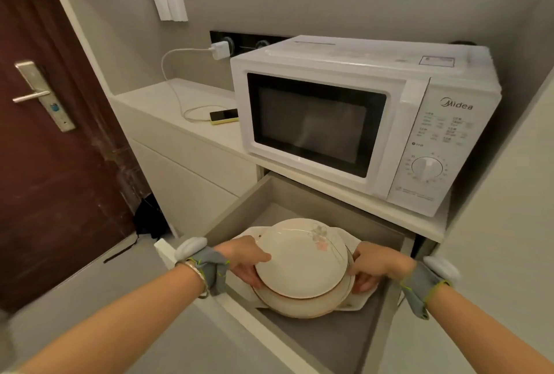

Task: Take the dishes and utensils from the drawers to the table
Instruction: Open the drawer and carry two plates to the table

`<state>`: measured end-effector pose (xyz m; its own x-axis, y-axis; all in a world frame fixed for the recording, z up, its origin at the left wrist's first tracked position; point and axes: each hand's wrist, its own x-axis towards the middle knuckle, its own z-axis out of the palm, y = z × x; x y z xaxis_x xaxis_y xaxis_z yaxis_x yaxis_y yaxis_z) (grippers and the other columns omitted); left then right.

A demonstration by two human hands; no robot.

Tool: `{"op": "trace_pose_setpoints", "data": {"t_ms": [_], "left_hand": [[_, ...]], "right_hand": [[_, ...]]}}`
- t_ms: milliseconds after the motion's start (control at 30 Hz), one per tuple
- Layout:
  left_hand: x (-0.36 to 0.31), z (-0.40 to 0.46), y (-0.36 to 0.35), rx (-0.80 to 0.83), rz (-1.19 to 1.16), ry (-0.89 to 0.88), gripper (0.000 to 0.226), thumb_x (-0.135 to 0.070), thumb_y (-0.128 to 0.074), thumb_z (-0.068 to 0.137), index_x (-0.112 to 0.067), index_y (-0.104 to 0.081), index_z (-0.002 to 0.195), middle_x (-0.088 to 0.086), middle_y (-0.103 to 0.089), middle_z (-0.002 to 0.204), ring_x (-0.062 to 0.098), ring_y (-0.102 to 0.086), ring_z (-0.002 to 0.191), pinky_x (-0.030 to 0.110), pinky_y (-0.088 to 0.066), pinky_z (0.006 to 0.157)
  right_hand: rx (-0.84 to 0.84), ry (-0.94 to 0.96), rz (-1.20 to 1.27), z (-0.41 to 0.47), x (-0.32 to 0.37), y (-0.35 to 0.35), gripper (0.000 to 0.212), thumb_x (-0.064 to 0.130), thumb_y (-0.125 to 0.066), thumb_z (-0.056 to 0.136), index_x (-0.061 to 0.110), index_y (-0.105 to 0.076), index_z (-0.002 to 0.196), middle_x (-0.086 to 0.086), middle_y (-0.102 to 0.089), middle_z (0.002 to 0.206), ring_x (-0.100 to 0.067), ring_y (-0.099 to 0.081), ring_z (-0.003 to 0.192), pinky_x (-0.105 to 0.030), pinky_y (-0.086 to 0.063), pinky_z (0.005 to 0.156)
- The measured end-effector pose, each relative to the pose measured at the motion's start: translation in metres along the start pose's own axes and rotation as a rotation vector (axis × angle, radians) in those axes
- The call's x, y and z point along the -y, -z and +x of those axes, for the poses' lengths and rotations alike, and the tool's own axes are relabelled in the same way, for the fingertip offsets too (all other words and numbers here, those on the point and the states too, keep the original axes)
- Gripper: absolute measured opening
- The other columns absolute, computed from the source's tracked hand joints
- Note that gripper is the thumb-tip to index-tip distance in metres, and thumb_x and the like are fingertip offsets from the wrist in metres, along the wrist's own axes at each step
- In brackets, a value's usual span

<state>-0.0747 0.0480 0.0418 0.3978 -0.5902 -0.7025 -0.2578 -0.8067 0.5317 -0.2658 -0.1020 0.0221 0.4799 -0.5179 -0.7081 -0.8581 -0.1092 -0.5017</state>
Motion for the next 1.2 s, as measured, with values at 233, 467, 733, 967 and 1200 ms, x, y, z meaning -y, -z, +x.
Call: {"op": "trace_pose_setpoints", "data": {"t_ms": [233, 467, 733, 967, 1200], "left_hand": [[-0.005, -0.002, -0.014, -0.123, 0.004, 0.065, 0.021, -0.007, -0.048, 0.09, -0.007, -0.048, 0.069, -0.004, -0.064, 0.038, 0.002, -0.055, 0.029, 0.017, -0.052, 0.049], [-0.004, -0.012, -0.019, -0.199, -0.438, -0.001, 0.031, 0.004, -0.037, 0.091, 0.004, -0.038, 0.121, 0.02, -0.057, 0.087, 0.027, -0.058, 0.063, 0.042, -0.054, 0.083], [0.005, -0.054, -0.003, -0.26, -0.713, -0.089, 0.032, 0.008, -0.047, 0.086, 0.023, -0.044, 0.115, 0.026, -0.062, 0.084, 0.032, -0.064, 0.066, 0.042, -0.057, 0.067], [0.031, -0.127, 0.014, -0.381, -0.98, -0.212, 0.021, 0.01, -0.046, 0.086, 0.014, -0.053, 0.106, 0.024, -0.062, 0.078, 0.03, -0.066, 0.062, 0.031, -0.059, 0.055], [0.078, -0.217, 0.005, -0.557, -1.121, -0.349, 0.022, 0.008, -0.046, 0.086, 0.015, -0.056, 0.104, 0.023, -0.065, 0.079, 0.02, -0.07, 0.047, 0.022, -0.057, 0.045]], "right_hand": [[0.067, 0.043, 0.086, 0.013, -0.006, 0.0, 0.042, -0.013, -0.042, 0.086, -0.016, -0.04, 0.127, -0.034, -0.058, 0.114, -0.036, -0.065, 0.078, -0.036, -0.058, 0.078], [0.099, 0.096, 0.185, 0.017, -0.007, 0.006, 0.039, -0.014, -0.044, 0.084, -0.015, -0.047, 0.124, -0.027, -0.061, 0.101, -0.022, -0.065, 0.061, -0.025, -0.058, 0.054], [0.082, 0.19, 0.299, -0.001, 0.011, 0.013, 0.023, -0.014, -0.051, 0.081, -0.012, -0.057, 0.103, -0.036, -0.066, 0.097, -0.032, -0.07, 0.063, -0.03, -0.059, 0.051], [-0.177, 0.293, 0.256, -0.036, 0.033, 0.011, 0.015, -0.008, -0.053, 0.082, -0.005, -0.057, 0.096, -0.025, -0.068, 0.085, -0.029, -0.072, 0.06, -0.027, -0.056, 0.045], [-0.408, 0.524, 0.357, -0.098, 0.047, -0.001, 0.028, -0.005, -0.05, 0.086, 0.003, -0.055, 0.113, -0.009, -0.062, 0.071, -0.023, -0.066, 0.059, -0.02, -0.05, 0.035]]}}
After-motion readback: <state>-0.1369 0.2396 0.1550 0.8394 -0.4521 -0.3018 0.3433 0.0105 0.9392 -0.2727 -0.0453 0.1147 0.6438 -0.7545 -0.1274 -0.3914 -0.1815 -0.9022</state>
